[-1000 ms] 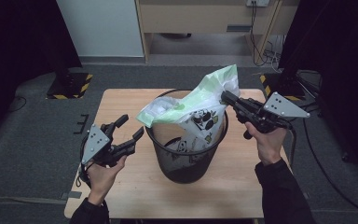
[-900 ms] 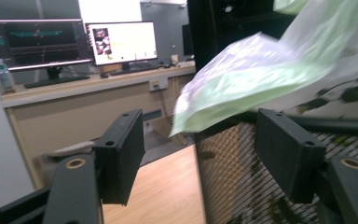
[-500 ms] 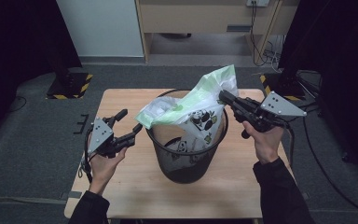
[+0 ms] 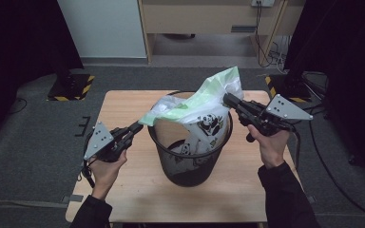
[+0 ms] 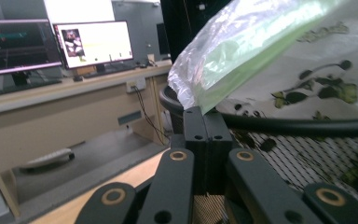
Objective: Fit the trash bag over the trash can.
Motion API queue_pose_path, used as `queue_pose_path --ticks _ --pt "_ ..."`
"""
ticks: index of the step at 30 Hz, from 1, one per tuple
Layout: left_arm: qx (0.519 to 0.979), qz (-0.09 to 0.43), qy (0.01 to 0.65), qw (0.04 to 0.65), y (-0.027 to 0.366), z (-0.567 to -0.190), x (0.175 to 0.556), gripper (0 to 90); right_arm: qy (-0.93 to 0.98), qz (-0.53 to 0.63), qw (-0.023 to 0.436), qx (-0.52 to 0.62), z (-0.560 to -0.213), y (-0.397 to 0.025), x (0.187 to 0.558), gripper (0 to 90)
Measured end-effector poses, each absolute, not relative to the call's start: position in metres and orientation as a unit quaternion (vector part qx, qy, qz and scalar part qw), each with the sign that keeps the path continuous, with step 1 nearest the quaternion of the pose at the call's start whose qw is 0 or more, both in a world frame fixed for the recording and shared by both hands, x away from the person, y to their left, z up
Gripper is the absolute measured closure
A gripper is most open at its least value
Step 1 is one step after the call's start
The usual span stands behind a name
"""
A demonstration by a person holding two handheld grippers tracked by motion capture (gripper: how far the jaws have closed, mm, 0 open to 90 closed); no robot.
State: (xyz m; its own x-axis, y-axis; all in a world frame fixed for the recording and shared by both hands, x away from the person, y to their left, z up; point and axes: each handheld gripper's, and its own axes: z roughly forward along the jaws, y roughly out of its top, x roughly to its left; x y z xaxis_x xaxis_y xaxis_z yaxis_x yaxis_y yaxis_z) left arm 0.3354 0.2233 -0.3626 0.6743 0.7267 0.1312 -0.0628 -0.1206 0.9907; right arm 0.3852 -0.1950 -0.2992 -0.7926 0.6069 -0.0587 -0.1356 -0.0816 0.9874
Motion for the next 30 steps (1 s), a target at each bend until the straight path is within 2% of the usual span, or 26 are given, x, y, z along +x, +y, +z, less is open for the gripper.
queue_pose_path --ticks 6,14,30 --pt "0.682 0.316 0.258 0.607 0.232 -0.360 0.311 90.0 0.624 0.712 0.260 0.189 -0.304 -0.206 0.377 90.0" --pt "0.705 0.291 0.270 0.588 0.231 -0.371 0.288 90.0 0.625 0.718 0.245 0.185 -0.329 -0.218 0.359 90.0" --pt "0.732 0.237 0.286 0.571 0.218 -0.401 0.287 90.0 0.636 0.710 0.228 0.201 -0.360 -0.231 0.343 90.0"
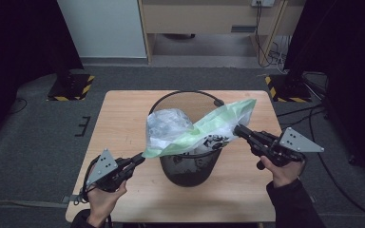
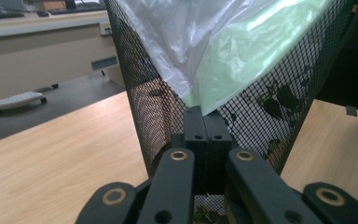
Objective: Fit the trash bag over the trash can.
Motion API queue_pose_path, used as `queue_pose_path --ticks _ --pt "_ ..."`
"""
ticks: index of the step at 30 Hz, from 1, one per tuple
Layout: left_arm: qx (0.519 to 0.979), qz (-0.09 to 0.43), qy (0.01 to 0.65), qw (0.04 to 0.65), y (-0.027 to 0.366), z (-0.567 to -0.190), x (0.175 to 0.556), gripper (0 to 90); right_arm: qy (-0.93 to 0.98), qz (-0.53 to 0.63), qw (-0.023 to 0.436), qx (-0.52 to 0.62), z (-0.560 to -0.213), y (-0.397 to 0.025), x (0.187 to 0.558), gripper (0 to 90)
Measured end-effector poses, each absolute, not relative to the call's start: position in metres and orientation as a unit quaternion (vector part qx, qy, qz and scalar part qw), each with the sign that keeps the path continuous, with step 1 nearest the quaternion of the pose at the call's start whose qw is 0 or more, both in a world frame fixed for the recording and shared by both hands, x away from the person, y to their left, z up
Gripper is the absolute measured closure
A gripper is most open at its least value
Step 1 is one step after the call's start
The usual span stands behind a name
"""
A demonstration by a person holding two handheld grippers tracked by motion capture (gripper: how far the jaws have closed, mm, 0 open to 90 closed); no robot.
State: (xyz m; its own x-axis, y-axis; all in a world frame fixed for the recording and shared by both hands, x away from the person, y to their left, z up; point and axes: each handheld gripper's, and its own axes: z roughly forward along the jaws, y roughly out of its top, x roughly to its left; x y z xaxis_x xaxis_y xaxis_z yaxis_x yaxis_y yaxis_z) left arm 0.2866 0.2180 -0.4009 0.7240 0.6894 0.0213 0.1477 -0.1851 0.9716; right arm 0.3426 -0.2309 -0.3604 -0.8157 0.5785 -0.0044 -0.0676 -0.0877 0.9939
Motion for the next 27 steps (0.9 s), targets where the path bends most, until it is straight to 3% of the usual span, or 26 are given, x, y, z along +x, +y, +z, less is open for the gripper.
queue_pose_path --ticks 9,15,17,19,22,27 --pt "0.739 0.212 0.304 0.563 0.215 -0.417 0.301 90.0 0.640 0.696 0.227 0.234 -0.369 -0.230 0.350 90.0" --pt "0.705 0.205 0.327 0.595 0.226 -0.418 0.301 88.8 0.644 0.686 0.240 0.241 -0.368 -0.234 0.351 90.0" --pt "0.684 0.222 0.340 0.606 0.237 -0.416 0.302 80.5 0.645 0.685 0.242 0.238 -0.367 -0.233 0.351 90.0" --pt "0.658 0.243 0.354 0.619 0.248 -0.416 0.306 66.9 0.645 0.685 0.244 0.235 -0.365 -0.232 0.353 90.0" --pt "0.622 0.263 0.379 0.632 0.262 -0.407 0.311 60.0 0.645 0.685 0.244 0.233 -0.364 -0.231 0.354 90.0" --pt "0.584 0.283 0.351 0.676 0.266 -0.375 0.311 49.7 0.647 0.685 0.245 0.230 -0.364 -0.230 0.356 90.0"
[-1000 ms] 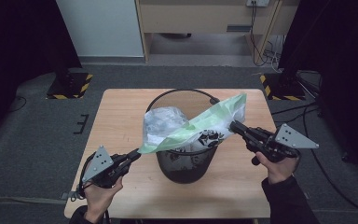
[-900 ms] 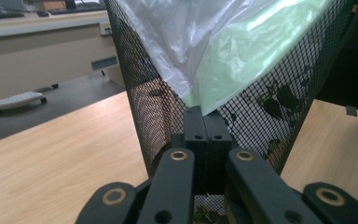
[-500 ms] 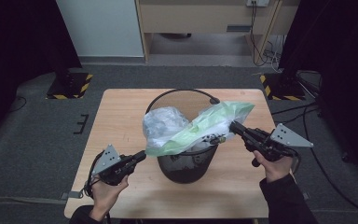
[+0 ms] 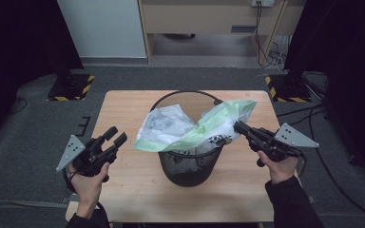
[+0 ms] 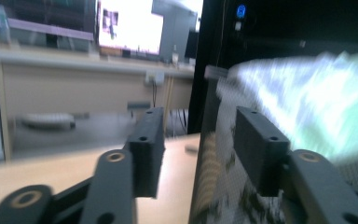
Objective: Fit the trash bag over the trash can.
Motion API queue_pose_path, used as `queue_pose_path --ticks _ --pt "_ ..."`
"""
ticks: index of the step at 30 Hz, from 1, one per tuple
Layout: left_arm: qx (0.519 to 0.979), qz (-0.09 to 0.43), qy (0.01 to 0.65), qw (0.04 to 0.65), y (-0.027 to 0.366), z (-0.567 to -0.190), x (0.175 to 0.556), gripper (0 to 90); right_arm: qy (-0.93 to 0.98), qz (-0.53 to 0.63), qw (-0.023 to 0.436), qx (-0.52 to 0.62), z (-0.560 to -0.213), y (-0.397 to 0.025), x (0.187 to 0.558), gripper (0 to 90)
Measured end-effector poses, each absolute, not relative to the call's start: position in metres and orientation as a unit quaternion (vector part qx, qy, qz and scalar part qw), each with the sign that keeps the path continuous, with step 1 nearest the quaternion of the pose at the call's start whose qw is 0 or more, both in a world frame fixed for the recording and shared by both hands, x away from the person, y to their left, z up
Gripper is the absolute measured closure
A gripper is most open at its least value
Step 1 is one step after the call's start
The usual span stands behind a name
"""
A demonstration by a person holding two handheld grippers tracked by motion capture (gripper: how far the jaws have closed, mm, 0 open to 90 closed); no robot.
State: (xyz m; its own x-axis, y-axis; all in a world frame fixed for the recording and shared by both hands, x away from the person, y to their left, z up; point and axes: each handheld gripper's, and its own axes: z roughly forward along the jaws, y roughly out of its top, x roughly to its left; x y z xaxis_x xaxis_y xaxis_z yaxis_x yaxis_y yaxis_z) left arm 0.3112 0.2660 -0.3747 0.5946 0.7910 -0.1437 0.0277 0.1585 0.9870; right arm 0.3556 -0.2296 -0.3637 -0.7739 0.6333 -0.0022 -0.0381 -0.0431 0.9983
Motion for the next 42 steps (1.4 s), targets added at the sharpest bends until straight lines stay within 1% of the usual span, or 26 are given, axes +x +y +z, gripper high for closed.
queue_pose_path --ticks 3,4,5,10,13,16,22,25,29,33,42 --pt "0.578 0.283 0.321 0.695 0.254 -0.357 0.309 47.7 0.647 0.685 0.245 0.229 -0.362 -0.229 0.357 90.0" --pt "0.586 0.278 0.301 0.699 0.241 -0.347 0.309 47.1 0.647 0.685 0.246 0.228 -0.362 -0.229 0.357 90.0" --pt "0.586 0.278 0.301 0.699 0.241 -0.347 0.309 46.4 0.647 0.685 0.246 0.228 -0.362 -0.229 0.357 90.0" --pt "0.608 0.249 0.255 0.709 0.206 -0.334 0.308 44.6 0.647 0.683 0.250 0.228 -0.362 -0.228 0.359 90.0" --pt "0.619 0.255 0.226 0.707 0.189 -0.323 0.301 43.1 0.647 0.683 0.252 0.227 -0.361 -0.228 0.360 90.0" --pt "0.629 0.252 0.210 0.705 0.174 -0.314 0.296 41.1 0.647 0.683 0.252 0.228 -0.361 -0.228 0.360 90.0" --pt "0.661 0.218 0.213 0.686 0.155 -0.315 0.300 41.3 0.647 0.683 0.253 0.226 -0.360 -0.227 0.361 90.0" --pt "0.673 0.198 0.203 0.683 0.150 -0.318 0.301 44.7 0.647 0.683 0.254 0.226 -0.360 -0.227 0.361 90.0" --pt "0.679 0.175 0.190 0.687 0.147 -0.321 0.299 45.0 0.644 0.685 0.253 0.228 -0.359 -0.226 0.362 90.0" --pt "0.685 0.156 0.187 0.687 0.144 -0.324 0.296 43.2 0.642 0.686 0.256 0.227 -0.357 -0.225 0.362 90.0" --pt "0.675 0.152 0.199 0.694 0.147 -0.329 0.288 43.9 0.639 0.686 0.262 0.228 -0.356 -0.225 0.363 89.7"
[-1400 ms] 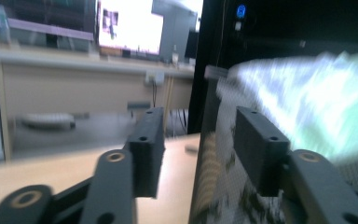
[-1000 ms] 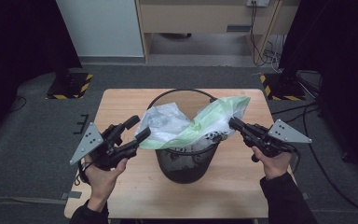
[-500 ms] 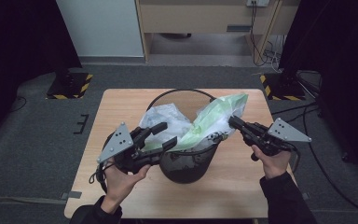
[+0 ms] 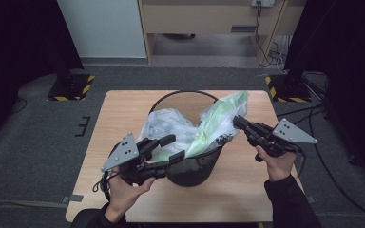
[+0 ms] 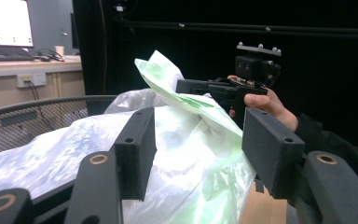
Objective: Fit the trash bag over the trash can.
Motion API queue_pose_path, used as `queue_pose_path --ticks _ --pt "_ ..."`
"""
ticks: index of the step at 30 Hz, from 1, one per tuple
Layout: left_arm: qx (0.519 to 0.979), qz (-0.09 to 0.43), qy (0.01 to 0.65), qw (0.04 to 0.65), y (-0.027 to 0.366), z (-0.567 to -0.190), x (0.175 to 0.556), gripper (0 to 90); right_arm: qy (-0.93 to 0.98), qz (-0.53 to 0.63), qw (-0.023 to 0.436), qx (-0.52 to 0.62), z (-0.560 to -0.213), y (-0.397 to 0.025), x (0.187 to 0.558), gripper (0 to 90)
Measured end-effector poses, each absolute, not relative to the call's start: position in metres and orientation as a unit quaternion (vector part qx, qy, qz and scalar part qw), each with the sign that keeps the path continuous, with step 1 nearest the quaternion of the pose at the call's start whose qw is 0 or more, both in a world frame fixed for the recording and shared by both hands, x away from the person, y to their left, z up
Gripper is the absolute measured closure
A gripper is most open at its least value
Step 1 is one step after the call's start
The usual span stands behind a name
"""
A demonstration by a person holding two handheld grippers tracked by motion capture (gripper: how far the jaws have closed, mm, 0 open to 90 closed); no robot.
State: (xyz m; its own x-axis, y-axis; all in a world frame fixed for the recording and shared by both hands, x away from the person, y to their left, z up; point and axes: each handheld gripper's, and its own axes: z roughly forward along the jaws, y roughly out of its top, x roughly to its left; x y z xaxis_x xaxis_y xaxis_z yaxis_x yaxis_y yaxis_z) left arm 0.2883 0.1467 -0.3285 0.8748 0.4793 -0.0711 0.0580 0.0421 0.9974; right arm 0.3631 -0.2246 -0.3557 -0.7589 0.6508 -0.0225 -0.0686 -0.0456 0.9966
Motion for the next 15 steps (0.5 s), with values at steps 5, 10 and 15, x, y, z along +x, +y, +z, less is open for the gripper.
queue_pose_path --ticks 5,10,15 --pt "0.664 0.156 0.200 0.704 0.1537 -0.3237 0.2845 43.2 0.641 0.685 0.262 0.227 -0.3564 -0.2237 0.3632 89.7" --pt "0.672 0.152 0.196 0.698 0.1516 -0.3245 0.2845 43.8 0.641 0.685 0.260 0.227 -0.3568 -0.2229 0.3632 89.6" --pt "0.688 0.136 0.203 0.684 0.1454 -0.3322 0.2909 58.6 0.640 0.687 0.260 0.224 -0.3565 -0.2232 0.3634 89.5"
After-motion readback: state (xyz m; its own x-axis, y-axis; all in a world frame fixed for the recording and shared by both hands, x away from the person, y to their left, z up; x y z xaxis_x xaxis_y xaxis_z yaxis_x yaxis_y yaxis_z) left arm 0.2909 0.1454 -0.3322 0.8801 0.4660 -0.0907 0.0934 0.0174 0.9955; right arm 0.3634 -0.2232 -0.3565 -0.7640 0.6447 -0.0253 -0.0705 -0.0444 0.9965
